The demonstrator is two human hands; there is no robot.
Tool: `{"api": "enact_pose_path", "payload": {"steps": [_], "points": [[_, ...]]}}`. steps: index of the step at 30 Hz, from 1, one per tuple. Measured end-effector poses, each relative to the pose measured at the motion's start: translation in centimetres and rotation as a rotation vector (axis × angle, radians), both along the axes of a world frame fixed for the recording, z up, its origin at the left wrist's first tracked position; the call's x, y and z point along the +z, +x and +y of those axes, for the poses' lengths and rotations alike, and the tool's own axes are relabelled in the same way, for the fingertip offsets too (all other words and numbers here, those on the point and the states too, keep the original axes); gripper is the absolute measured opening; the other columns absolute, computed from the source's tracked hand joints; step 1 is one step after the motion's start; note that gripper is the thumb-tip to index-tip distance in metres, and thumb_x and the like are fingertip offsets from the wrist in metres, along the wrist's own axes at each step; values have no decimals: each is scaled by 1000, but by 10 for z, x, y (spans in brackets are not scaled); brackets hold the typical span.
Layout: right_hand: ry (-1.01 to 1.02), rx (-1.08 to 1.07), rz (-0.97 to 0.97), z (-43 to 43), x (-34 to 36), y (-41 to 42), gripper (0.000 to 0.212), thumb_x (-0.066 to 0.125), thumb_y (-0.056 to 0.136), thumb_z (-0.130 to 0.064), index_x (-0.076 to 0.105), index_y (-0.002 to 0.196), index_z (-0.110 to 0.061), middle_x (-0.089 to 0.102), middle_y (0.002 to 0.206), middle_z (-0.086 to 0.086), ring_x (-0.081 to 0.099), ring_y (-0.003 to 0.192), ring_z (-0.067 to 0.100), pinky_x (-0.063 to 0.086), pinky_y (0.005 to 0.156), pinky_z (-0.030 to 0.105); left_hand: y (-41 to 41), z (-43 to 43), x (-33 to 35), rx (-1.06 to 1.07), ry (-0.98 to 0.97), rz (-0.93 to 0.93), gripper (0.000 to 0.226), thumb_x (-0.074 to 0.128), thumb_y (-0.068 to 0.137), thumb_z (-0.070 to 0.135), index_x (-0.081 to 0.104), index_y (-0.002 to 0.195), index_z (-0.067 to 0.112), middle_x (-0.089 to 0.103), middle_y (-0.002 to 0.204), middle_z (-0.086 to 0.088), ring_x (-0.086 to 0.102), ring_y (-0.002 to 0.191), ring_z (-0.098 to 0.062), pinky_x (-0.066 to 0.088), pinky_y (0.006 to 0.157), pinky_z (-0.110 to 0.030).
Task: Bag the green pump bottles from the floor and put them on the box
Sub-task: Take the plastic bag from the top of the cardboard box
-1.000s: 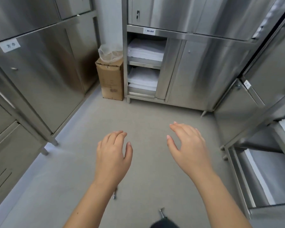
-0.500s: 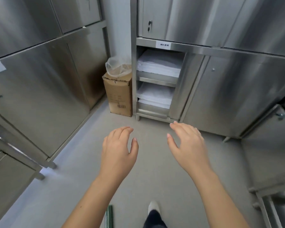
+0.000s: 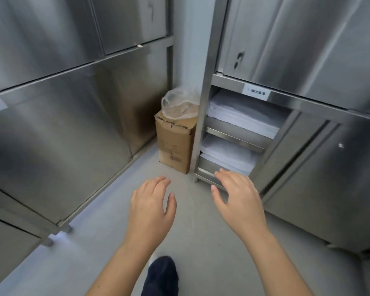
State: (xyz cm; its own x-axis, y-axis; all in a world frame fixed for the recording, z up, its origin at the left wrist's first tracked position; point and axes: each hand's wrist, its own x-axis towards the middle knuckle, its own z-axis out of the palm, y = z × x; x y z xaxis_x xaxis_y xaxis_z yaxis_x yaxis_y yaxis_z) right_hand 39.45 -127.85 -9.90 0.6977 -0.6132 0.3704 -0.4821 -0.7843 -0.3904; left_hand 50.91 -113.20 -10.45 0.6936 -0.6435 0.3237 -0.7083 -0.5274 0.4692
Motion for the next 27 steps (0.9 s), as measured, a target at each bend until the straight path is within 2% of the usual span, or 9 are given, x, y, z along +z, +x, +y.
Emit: {"api": "enact_pose_path", "payload": {"steps": [3, 8, 14, 17, 27], "points": [[-18, 12, 18, -30, -9, 59, 43, 39, 81, -38, 66, 105, -14, 68, 109, 2, 62, 103, 23, 49, 90, 48, 58, -26, -11, 27, 19, 32, 45, 35, 83, 34, 64, 107, 10, 67, 107, -5, 62, 101, -24, 42, 88, -36], [-103, 55, 49, -72, -8, 174, 40, 42, 79, -34, 68, 97, -10, 71, 100, 5, 66, 94, 24, 50, 83, 38, 168, -68, -18, 31, 38, 62, 45, 33, 84, 35, 64, 107, 10, 67, 108, -3, 61, 103, -23, 44, 87, -38], [-116, 36, 56, -106, 2, 296, 37, 46, 79, -33, 69, 101, -13, 71, 103, 3, 66, 96, 23, 48, 88, 45, 289, -106, -15, 29, 30, 42, 43, 35, 83, 32, 64, 106, 10, 68, 106, -4, 62, 102, -23, 45, 87, -38], [-106, 31, 70, -123, -5, 336, 32, 56, 76, -28, 69, 101, -13, 71, 104, 3, 66, 97, 24, 48, 88, 45, 330, -125, -23, 47, 17, 110, 39, 40, 84, 29, 62, 110, 11, 65, 113, -3, 57, 109, -22, 42, 90, -39], [-4, 58, 157, -205, -39, 442, 31, 59, 81, -25, 66, 109, -13, 68, 111, 5, 61, 106, 24, 44, 95, 46, 431, -202, -61, 56, 60, 222, 37, 42, 87, 28, 57, 118, 15, 58, 123, 1, 48, 118, -18, 32, 99, -34]]}}
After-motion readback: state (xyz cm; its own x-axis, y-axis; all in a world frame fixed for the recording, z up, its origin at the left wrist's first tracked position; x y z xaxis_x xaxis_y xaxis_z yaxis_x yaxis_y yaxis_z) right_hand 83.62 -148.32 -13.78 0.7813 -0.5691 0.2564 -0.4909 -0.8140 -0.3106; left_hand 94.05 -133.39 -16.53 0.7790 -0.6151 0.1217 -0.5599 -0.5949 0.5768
